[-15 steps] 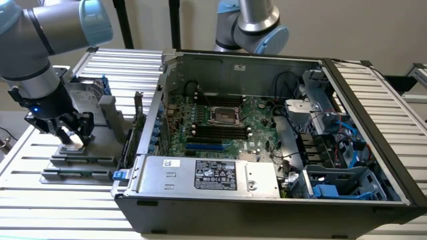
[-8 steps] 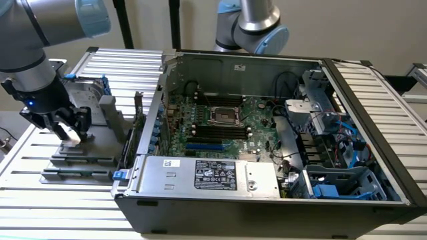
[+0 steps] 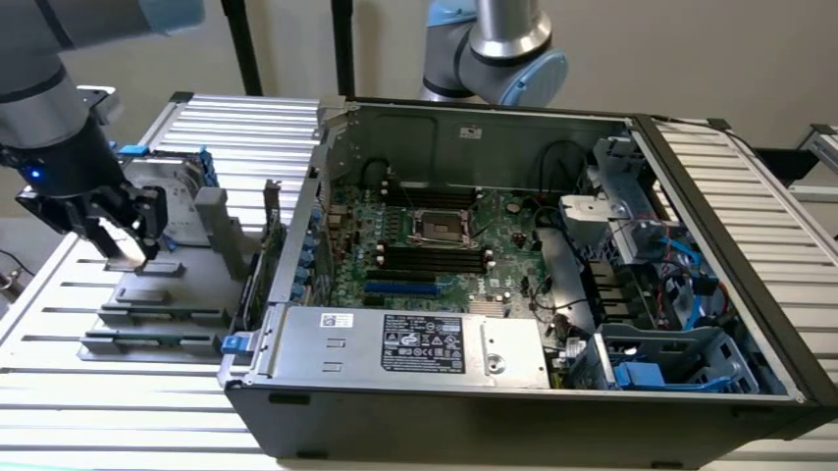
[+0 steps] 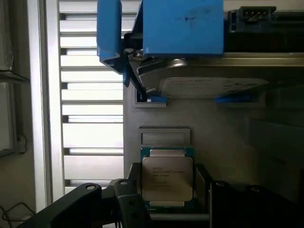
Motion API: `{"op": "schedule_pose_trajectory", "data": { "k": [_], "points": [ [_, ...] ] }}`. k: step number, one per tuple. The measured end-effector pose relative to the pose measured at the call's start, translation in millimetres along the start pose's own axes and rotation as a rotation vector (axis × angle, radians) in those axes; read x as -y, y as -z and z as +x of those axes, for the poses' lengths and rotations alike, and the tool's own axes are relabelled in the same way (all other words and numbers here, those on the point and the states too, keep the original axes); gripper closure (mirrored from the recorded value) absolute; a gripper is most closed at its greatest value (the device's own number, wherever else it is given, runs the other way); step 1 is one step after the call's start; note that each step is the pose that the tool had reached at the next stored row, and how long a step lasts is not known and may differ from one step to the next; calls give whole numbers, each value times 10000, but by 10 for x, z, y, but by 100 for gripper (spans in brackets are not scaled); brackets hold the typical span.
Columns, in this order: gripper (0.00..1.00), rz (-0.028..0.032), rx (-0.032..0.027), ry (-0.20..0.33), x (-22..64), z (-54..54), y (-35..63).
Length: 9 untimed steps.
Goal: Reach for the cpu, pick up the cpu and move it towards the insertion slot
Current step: 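Pick up the cpu and move it towards the insertion slot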
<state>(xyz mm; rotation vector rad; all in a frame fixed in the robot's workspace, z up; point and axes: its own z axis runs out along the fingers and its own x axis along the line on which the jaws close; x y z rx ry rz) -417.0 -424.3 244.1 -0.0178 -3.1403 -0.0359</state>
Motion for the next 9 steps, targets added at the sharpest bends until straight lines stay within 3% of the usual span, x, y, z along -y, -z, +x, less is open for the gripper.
{"op": "schedule_pose_trajectory", "data": {
  "k": [9],
  "points": [
    [46,1,0,-6,9,-49,409]
  ]
}}
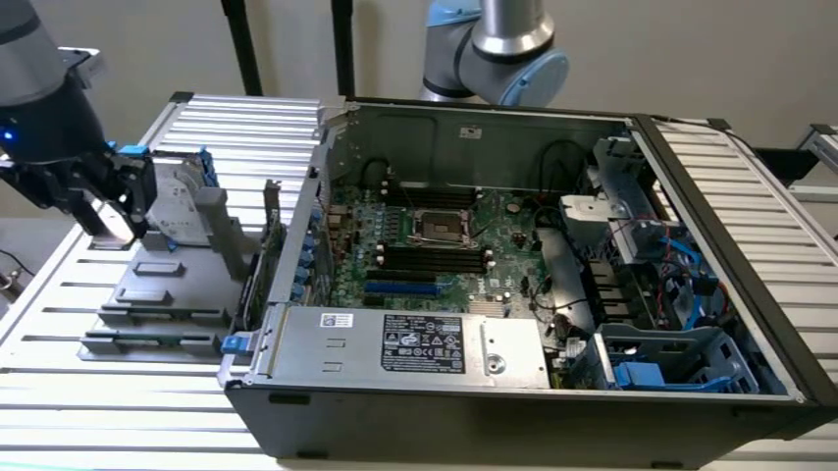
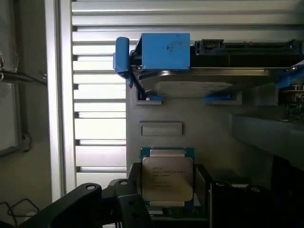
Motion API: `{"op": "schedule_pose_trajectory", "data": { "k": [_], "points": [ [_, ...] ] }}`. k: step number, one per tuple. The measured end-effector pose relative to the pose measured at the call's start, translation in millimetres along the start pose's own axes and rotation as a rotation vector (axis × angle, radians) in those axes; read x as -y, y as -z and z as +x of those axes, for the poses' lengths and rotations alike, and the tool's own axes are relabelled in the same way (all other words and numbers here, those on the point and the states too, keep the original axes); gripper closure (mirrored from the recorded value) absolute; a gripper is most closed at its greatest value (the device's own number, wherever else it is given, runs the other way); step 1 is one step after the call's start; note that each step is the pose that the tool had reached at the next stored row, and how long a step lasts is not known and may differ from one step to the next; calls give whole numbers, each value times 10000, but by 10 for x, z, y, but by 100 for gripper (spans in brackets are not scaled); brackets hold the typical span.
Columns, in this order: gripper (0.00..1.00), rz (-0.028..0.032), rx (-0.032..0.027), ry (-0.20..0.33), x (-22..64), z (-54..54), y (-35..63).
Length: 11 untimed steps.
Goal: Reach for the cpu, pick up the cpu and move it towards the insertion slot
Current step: 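Pick up the cpu and move it towards the insertion slot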
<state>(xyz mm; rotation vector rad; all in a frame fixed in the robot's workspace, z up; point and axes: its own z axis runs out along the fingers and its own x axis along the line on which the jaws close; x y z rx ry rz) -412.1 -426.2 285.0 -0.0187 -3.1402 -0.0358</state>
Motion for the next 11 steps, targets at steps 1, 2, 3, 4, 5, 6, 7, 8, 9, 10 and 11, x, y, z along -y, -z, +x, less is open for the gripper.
{"op": "schedule_pose_trajectory", "data": {
  "k": [1,2,3,4,5,6,7,8,9,10,11],
  "points": [
    [46,-1,1,0,-2,-24,44],
    [46,-2,2,0,-3,-61,89],
    [46,-2,1,-1,-5,-103,134],
    [46,-1,1,-1,-6,-149,180],
    [46,0,0,-1,-8,-197,228],
    [46,-1,1,0,-9,-242,274],
    [46,-3,1,0,-11,-287,318],
    [46,-6,1,0,-12,-332,363],
    [46,-11,1,0,-14,-377,409],
    [46,-15,1,-1,-16,-422,453],
    [46,-19,0,-1,-17,-469,497]
  ]
}}
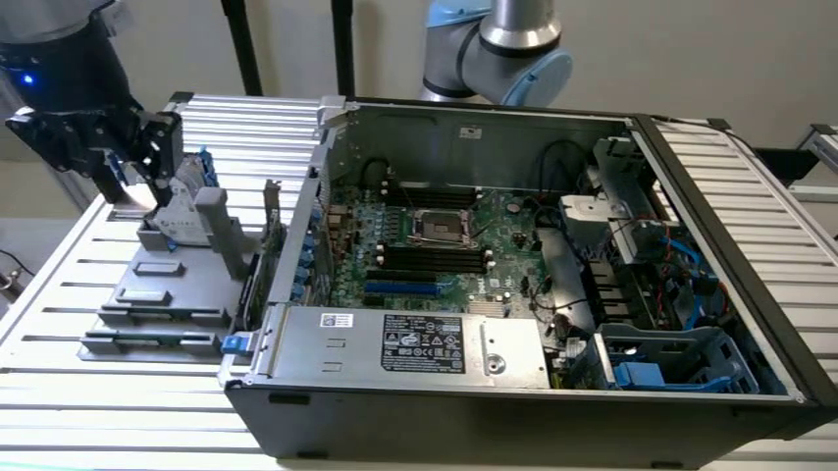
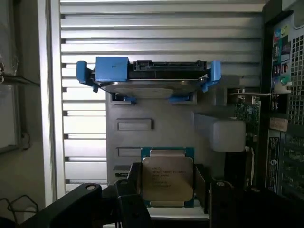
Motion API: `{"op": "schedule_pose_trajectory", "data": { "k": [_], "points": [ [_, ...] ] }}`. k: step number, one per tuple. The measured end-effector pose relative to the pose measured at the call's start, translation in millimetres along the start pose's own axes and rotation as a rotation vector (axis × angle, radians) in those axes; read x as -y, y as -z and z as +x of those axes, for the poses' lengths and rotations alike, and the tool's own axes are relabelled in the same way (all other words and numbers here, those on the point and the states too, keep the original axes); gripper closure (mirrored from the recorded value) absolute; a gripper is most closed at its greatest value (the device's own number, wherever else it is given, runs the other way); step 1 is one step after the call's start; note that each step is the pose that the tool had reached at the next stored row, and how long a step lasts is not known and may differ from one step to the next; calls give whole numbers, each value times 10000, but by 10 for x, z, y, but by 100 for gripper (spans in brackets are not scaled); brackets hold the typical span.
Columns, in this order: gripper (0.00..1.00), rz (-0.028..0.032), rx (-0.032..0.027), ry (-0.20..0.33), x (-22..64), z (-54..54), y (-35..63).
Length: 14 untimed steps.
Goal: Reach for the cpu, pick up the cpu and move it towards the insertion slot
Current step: 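Pick up the cpu and move it towards the insertion slot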
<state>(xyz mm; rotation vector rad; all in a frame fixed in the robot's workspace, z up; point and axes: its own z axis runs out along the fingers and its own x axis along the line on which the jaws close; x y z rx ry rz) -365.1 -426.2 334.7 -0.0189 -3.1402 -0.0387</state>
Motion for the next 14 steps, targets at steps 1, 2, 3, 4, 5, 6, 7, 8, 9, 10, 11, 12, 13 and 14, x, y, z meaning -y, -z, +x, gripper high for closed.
{"op": "schedule_pose_trajectory", "data": {
  "k": [1,2,3,4,5,6,7,8,9,10,11,12,13,14],
  "points": [
    [46,-5,1,0,-1,-45,37],
    [46,-12,0,2,-2,-90,71],
    [46,-18,0,2,-4,-135,103],
    [46,-26,-1,1,-5,-181,134],
    [46,-34,0,1,-6,-224,162],
    [46,-41,1,0,-8,-271,189],
    [46,-48,1,1,-9,-316,215],
    [46,-53,-1,1,-10,-361,242],
    [46,-59,0,2,-11,-407,268],
    [46,-65,0,1,-13,-452,293],
    [46,-71,0,0,-14,-500,320],
    [46,-76,0,0,-15,-545,345],
    [46,-82,-1,1,-16,-590,370],
    [46,-87,0,1,-17,-635,394]
  ]
}}
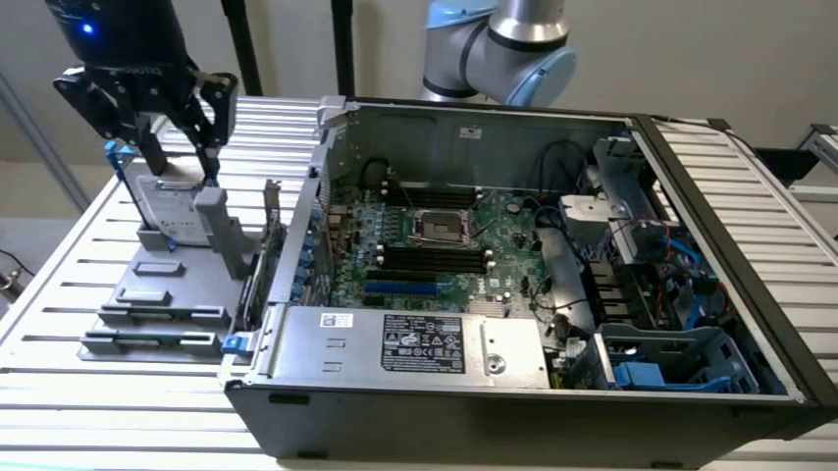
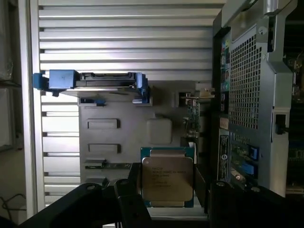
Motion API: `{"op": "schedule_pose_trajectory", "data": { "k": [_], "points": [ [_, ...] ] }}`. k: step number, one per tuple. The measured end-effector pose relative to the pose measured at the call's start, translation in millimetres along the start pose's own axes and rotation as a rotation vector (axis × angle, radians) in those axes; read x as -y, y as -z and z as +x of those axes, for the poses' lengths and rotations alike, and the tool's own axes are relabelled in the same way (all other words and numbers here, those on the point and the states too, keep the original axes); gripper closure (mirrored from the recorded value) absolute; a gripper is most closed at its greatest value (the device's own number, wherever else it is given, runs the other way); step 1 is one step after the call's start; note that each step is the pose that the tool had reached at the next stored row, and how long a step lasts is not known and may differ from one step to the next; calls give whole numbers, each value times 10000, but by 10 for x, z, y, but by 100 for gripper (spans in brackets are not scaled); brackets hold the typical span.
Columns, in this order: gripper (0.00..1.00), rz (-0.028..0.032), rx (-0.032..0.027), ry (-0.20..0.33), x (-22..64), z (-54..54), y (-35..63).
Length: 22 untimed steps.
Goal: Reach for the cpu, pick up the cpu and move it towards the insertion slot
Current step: 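Pick up the cpu and move it towards the insertion slot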
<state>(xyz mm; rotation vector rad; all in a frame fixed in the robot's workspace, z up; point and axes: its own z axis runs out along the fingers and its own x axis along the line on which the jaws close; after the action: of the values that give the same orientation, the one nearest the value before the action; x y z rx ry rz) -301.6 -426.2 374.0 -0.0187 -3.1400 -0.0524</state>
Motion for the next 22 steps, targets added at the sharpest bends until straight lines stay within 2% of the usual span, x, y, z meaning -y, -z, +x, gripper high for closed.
{"op": "schedule_pose_trajectory", "data": {
  "k": [8,16,22],
  "points": [
    [46,-32,0,-1,-9,-363,129],
    [46,-56,0,0,-14,-729,160],
    [46,-143,-2,-1,-17,-1001,160]
  ]
}}
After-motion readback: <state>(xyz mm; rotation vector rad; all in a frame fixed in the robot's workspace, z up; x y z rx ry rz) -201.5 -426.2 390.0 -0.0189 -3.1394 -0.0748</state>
